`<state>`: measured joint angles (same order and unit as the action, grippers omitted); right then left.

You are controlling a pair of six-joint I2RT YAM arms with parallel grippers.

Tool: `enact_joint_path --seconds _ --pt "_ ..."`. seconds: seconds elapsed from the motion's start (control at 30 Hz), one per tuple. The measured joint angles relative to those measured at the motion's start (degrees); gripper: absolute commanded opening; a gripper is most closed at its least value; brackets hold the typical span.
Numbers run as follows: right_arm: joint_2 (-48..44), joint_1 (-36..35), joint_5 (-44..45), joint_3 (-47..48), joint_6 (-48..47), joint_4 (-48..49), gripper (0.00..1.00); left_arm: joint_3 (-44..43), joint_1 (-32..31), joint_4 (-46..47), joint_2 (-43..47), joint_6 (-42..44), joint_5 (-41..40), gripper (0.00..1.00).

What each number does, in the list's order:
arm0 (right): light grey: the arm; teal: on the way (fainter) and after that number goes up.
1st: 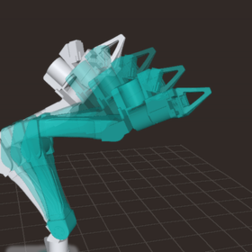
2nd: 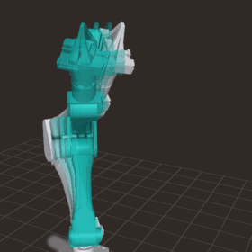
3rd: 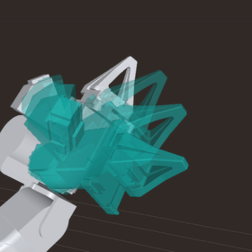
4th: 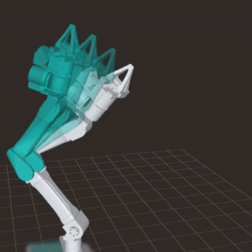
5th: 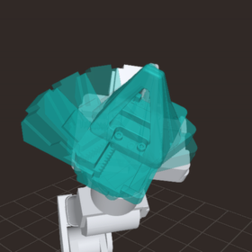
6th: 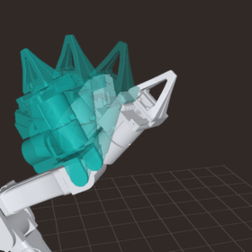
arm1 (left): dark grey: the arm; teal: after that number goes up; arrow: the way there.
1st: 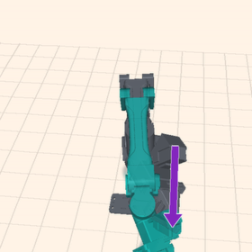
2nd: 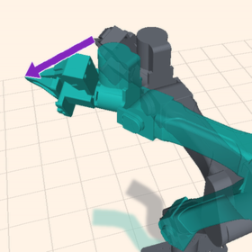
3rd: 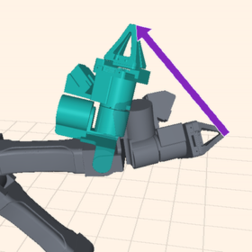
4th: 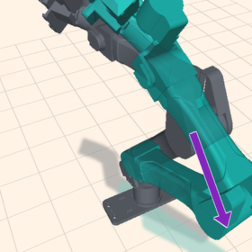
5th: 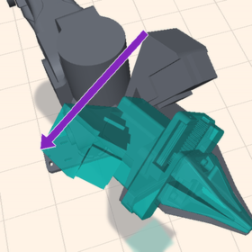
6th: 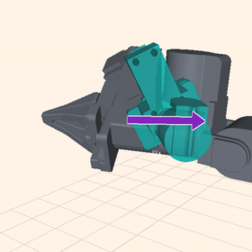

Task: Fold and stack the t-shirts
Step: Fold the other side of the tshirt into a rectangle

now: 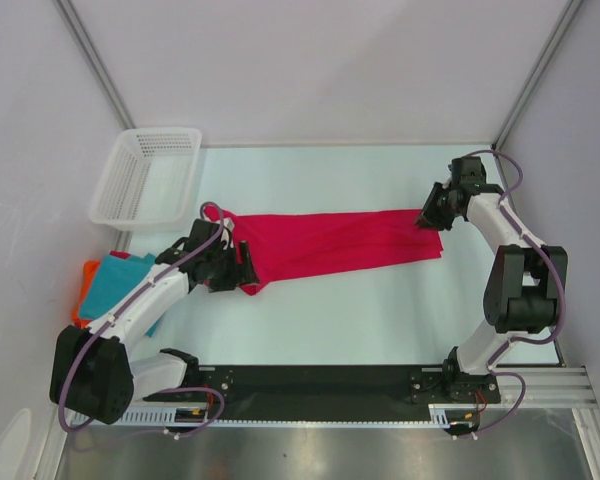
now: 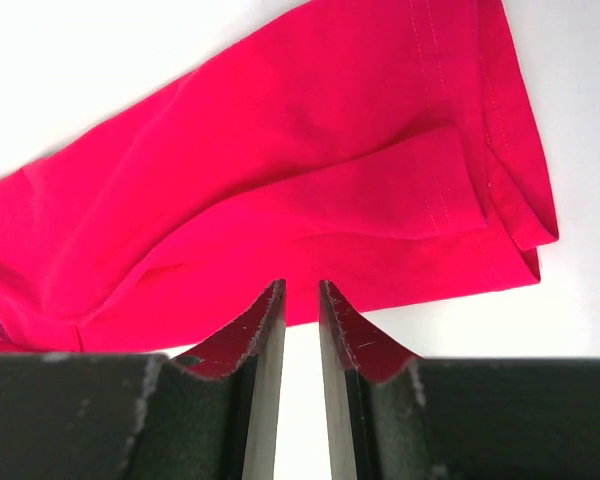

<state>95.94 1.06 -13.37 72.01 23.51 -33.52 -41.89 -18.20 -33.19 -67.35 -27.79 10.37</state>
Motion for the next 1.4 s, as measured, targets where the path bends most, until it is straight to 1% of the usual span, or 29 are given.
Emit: enact_joint_path --seconds 0.03,0.4,0.6,0.77,0.93,1.17,1.27,1.3,1.37,1.4 --pt "0.0 0.0 0.0 0.0 0.0 0.0 0.25 0.0 0.0 -0.4 0.0 -0.2 -0.2 0.99" --pt "-0.2 -0.3 0.0 0.0 0.0 0.0 0.25 -0.1 0.0 -2.1 1.0 -0.7 -2.6 1.00" --pt "-0.2 -0.3 0.0 0.0 0.0 0.0 0.26 -2.6 0.0 -3.9 0.2 -0.9 -8.8 1.00" --pt "-0.2 -0.3 0.0 0.0 -0.1 -0.1 0.26 -11.3 0.1 -4.7 -7.3 -1.3 -15.7 0.99" --pt "-0.3 -0.2 0.0 0.0 -0.4 -0.5 0.26 -17.9 1.3 -4.4 -14.1 -1.2 -19.3 0.98" --pt "-0.6 0.6 0.0 0.0 -1.3 -0.7 0.25 -19.1 4.5 -3.6 -19.7 -1.1 -20.3 0.96" --pt "-0.6 0.7 0.0 0.0 -1.3 -0.7 0.25 -18.1 5.8 -2.5 -20.2 -1.1 -19.8 0.90" --pt "-0.6 0.7 0.0 0.0 -1.3 -0.7 0.25 -17.7 6.1 -2.0 -20.2 -1.1 -19.3 0.80" --pt "-0.6 0.7 0.0 0.0 -1.3 -0.7 0.25 -16.7 6.5 -1.3 -20.2 -1.3 -18.2 0.66" --pt "-0.6 0.7 0.0 0.0 -1.3 -0.7 0.25 -16.1 6.6 -0.7 -20.2 -1.1 -17.4 0.43"
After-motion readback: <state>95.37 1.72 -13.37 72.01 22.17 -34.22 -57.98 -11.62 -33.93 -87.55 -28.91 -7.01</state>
